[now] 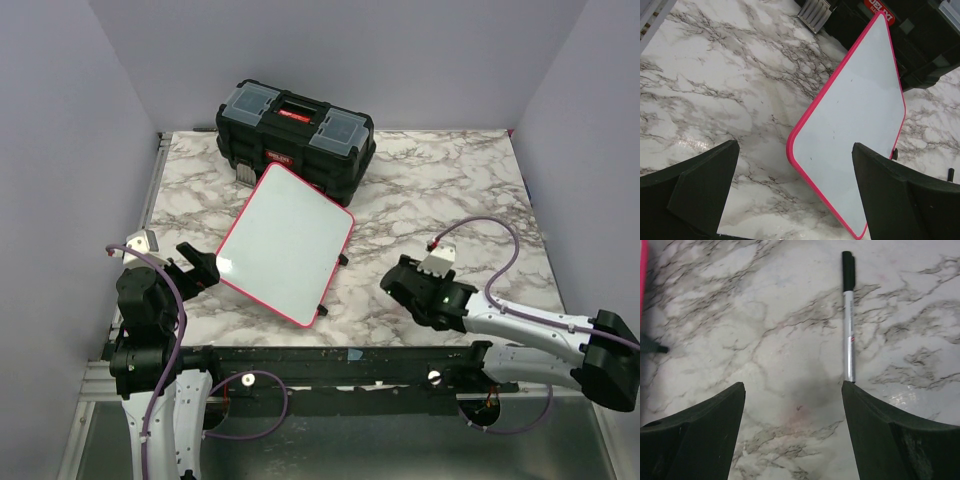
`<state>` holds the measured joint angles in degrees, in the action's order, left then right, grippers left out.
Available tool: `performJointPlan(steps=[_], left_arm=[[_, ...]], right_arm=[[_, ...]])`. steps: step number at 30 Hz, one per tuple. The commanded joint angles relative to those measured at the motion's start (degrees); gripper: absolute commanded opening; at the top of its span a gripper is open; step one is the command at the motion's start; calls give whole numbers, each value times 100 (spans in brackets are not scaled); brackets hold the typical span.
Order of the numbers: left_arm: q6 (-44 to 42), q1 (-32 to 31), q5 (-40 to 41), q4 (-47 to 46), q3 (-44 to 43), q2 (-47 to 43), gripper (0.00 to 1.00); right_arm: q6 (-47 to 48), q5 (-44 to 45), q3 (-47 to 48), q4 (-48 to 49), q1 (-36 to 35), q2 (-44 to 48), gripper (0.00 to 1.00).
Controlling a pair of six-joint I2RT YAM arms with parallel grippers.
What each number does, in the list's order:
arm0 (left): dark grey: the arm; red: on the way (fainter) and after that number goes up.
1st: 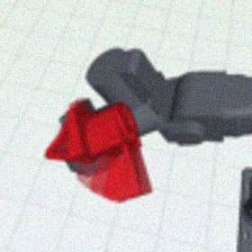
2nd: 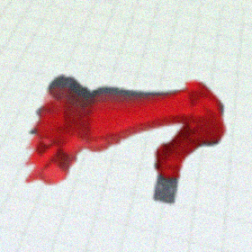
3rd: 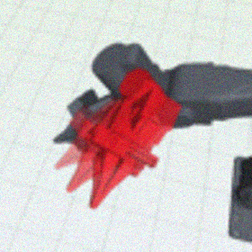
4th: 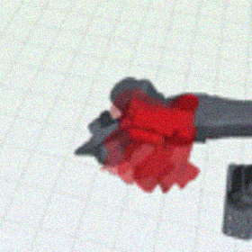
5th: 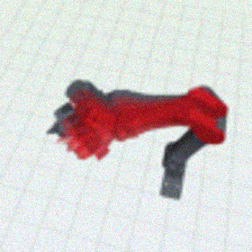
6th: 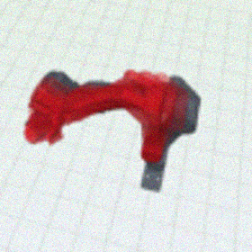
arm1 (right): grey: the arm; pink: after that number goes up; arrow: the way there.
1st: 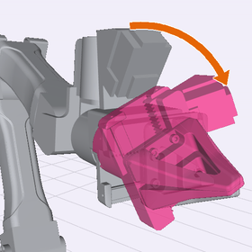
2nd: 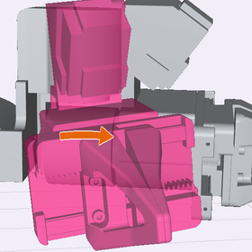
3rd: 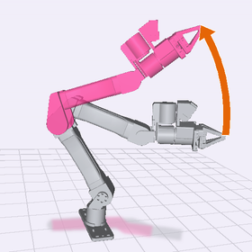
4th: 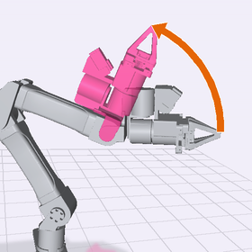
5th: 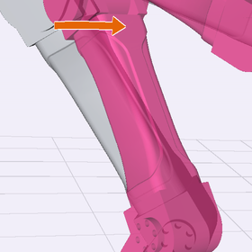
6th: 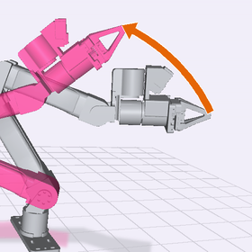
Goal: Write a sentence on the whiteboard
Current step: Pick up the whiteboard marker from the center of the board.
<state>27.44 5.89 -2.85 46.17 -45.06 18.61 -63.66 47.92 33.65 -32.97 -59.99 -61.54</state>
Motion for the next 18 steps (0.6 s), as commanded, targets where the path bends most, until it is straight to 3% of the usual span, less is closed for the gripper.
performJointPlan(steps=[1, 8, 15, 18], left_arm=[[-44, 33, -75, -12, -1, -1, 98], [-46, 33, -84, -21, 5, -18, 98], [-37, 29, -75, -29, 19, -42, 98], [-37, 30, -75, -33, 21, -52, 98]], right_arm=[[-405, -360, -105, -228, 1015, 25, 80], [451, -940, -92, 501, 2137, -232, 78], [140, -866, -86, 591, 2276, -1033, 73], [162, -971, -164, 817, 2318, -1150, 64]])
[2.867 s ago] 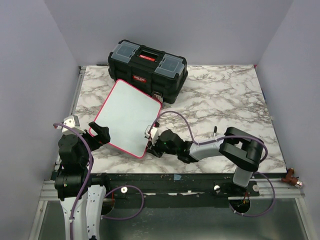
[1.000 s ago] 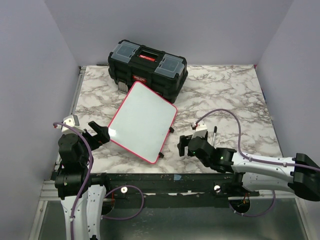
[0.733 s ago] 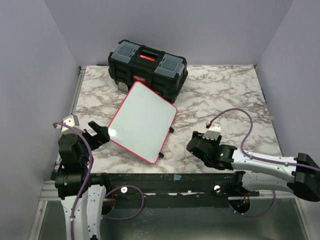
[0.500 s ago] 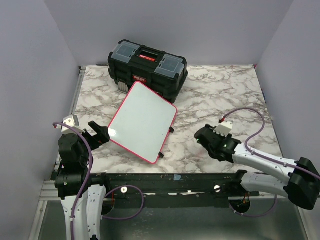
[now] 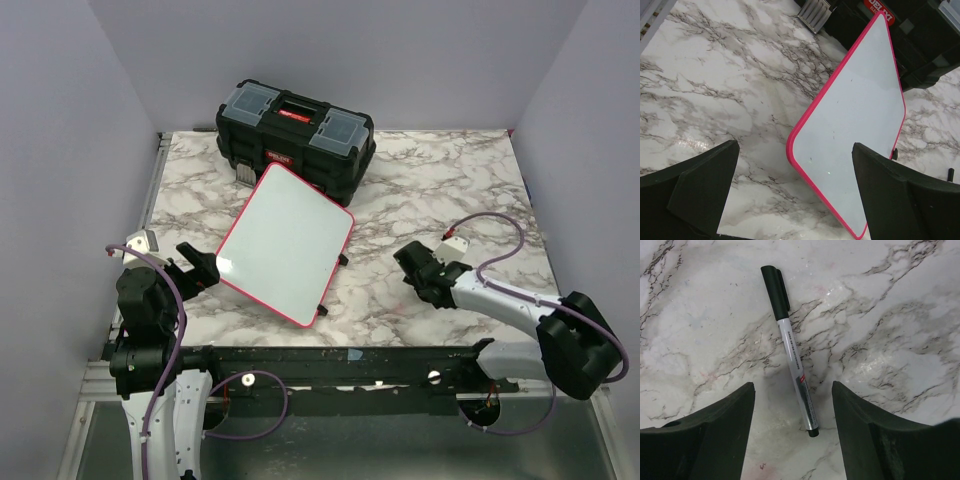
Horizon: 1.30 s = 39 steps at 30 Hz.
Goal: Write a sentence on the whiteboard
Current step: Pick up the whiteboard marker from the center of the board.
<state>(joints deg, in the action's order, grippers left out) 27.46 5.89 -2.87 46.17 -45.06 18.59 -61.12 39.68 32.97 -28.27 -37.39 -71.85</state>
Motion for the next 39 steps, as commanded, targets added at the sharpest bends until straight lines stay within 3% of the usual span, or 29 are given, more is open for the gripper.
performJointPlan(steps=[1, 5, 19, 27, 30, 39], left_arm=[[-39, 30, -64, -38, 23, -52, 98], [-40, 30, -64, -29, 23, -46, 98], [-31, 27, -7, -31, 32, -63, 99], [-22, 36, 5, -30, 32, -79, 98], [-22, 35, 7, -29, 32, -87, 98], [-63, 40, -165, -98, 54, 28, 99]], right_arm=[[-91, -159, -114, 408, 68, -172, 60], [-15, -186, -152, 507, 82, -297, 45], [-53, -577, -397, 490, 83, -332, 25], [53, -642, -414, 540, 82, -253, 1], [235, -746, -391, 593, 88, -145, 1], [1909, -1689, 31, 903, 82, 514, 1]])
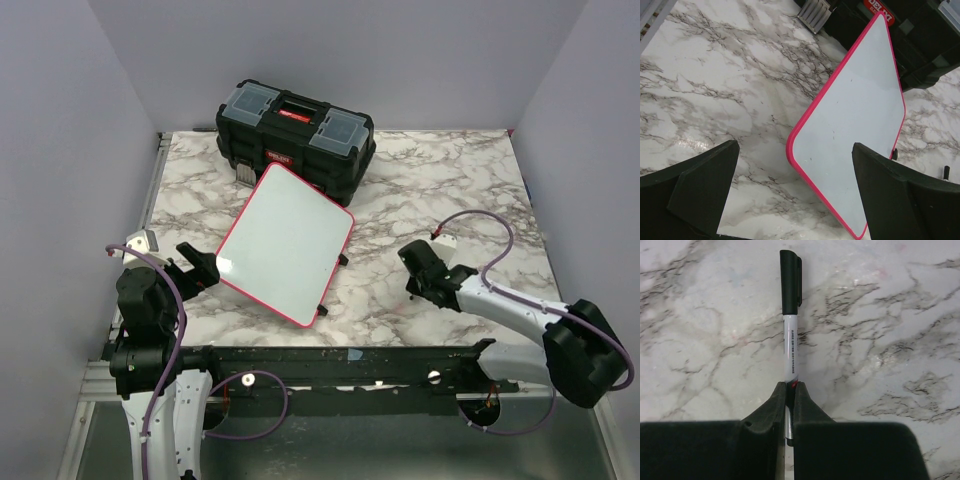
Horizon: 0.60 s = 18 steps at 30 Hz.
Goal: Write a sentence on the whiteboard
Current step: Pick up the whiteboard marker from the center of the board, then pass from the right arm to the left
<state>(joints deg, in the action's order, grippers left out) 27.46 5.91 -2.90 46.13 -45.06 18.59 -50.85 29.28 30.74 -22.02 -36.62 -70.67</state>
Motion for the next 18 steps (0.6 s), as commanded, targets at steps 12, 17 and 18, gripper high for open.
performJointPlan(steps=[12, 17, 18], left_arm=[[-168, -46, -1353, -341, -119, 339, 99], [-66, -46, -2373, -686, -243, 553, 99], [-78, -55, -2507, -730, -262, 602, 98]], right_arm=[[2284, -2237, 622, 747, 5, 1524, 1], [2729, -3172, 553, 1226, 5, 2008, 1], [2782, -3333, 518, 1348, 4, 2110, 1]])
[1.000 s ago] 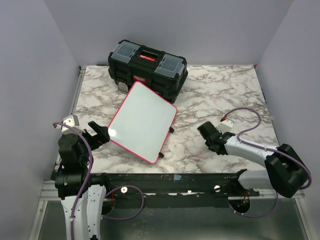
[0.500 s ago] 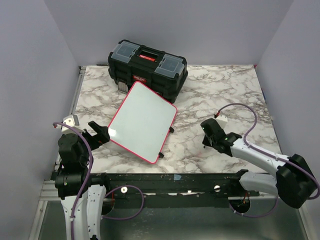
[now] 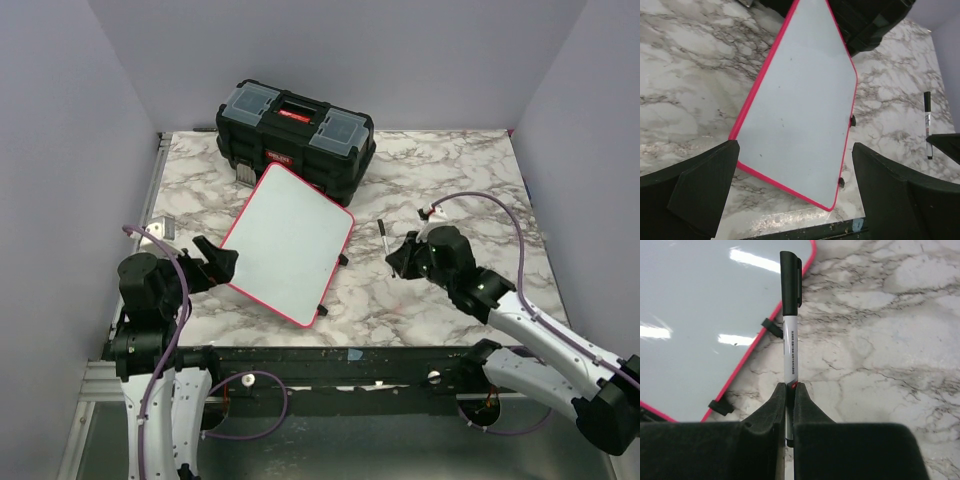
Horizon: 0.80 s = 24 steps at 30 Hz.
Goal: Write a sentence on the whiteboard
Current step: Pass from the right arm to the left
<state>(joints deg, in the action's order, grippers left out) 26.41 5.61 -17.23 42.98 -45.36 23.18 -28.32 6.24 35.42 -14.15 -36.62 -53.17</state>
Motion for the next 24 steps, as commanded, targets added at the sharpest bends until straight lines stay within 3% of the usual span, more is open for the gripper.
performJointPlan(steps=[1, 7, 10, 17, 24], left_arm=[[14, -31, -1197, -451, -267, 186, 98], [210, -230, -2198, -965, -294, 562, 95], [320, -537, -2177, -1134, -331, 771, 95], [397, -2597, -1261, -1329, -596, 1570, 95], [514, -3465, -1137, -1560, -1039, 2305, 95]], right_arm=[[623, -1234, 12, 683, 5, 489, 1], [886, -2170, 20, 1066, -3, 868, 1], [967, -2494, 128, 1106, -3, 789, 1], [995, -2951, 450, 1341, -231, 572, 1], [1220, -2899, 599, 1126, -671, 566, 1]])
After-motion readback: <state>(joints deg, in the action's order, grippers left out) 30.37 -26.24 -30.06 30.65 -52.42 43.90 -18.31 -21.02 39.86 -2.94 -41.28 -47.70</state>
